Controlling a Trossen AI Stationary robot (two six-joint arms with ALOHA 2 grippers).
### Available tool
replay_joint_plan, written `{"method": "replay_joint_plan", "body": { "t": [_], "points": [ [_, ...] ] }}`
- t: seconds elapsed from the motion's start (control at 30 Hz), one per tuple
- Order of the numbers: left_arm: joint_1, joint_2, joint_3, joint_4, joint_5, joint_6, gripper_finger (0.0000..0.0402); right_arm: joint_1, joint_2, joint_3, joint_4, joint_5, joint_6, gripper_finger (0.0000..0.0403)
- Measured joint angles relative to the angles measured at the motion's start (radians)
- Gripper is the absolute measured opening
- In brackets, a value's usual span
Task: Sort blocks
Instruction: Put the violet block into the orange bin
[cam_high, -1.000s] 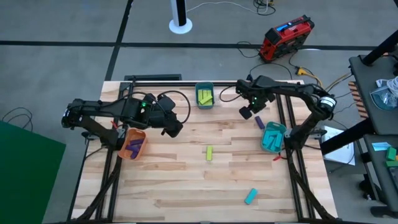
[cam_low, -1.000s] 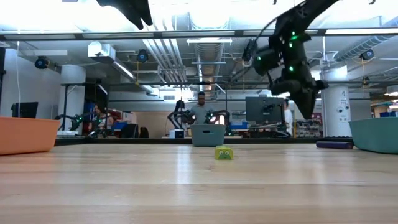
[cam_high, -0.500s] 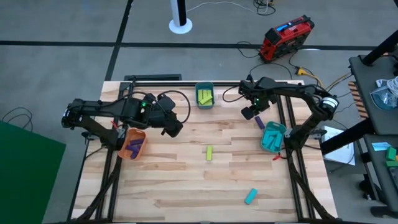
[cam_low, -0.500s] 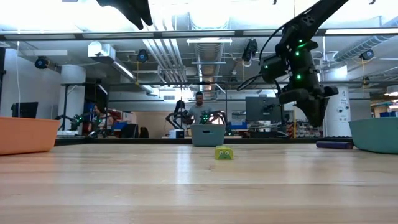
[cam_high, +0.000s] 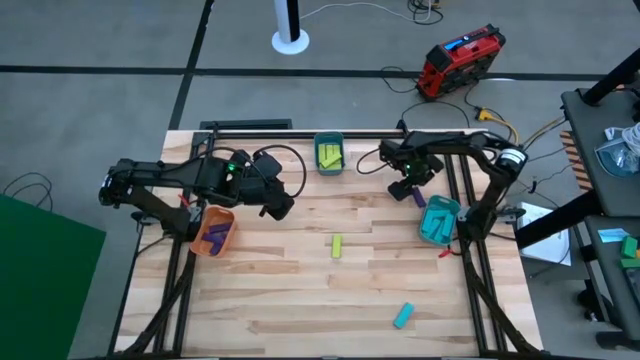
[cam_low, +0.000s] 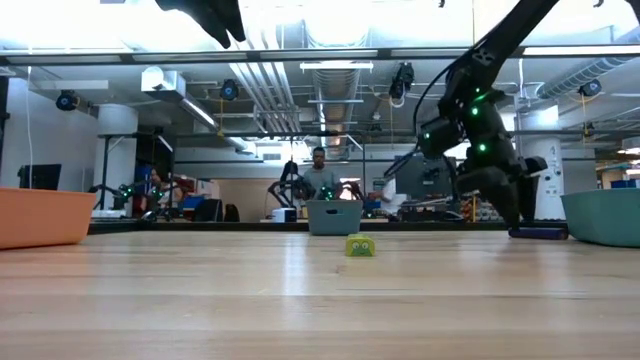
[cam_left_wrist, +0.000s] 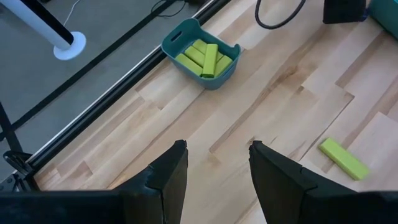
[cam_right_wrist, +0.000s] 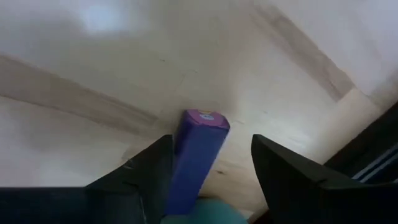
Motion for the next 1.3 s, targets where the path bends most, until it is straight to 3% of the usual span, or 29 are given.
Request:
{"method": "replay_joint_plan", "body": {
  "t": [0.33, 0.57, 0.8, 1.03, 1.17, 1.3],
  "points": [
    [0.0, 0.0, 0.0, 0.0, 0.0, 0.0, 0.0151, 0.01, 0.055, -0.002, 0.053, -0.064, -0.028, 0.0169],
    [0.0, 0.0, 0.0, 0.0, -0.006, 0.001, 0.0151, 0.016, 0.047, -0.003, 0.067, -0.074, -0.014, 0.0089],
    [0.003, 0.0, 0.0, 0.023, 0.028, 0.04, 0.0151, 0.016, 0.017, -0.006, 0.095, -0.069, -0.013, 0.0087],
    [0.003, 0.0, 0.0, 0.125, 0.033, 0.161, 0.0151, 0.053, -0.173, 0.057, 0.162, -0.125, 0.067, 0.0087],
    [0.003, 0.0, 0.0, 0.22, 0.033, 0.226, 0.0151, 0.12, -0.354, 0.063, 0.365, -0.202, 0.179, 0.0087],
    [0.001, 0.0, -0.002, 0.33, 0.021, 0.319, 0.0151, 0.212, -0.5, 0.059, 0.624, -0.2, 0.306, 0.0087]
  ]
}}
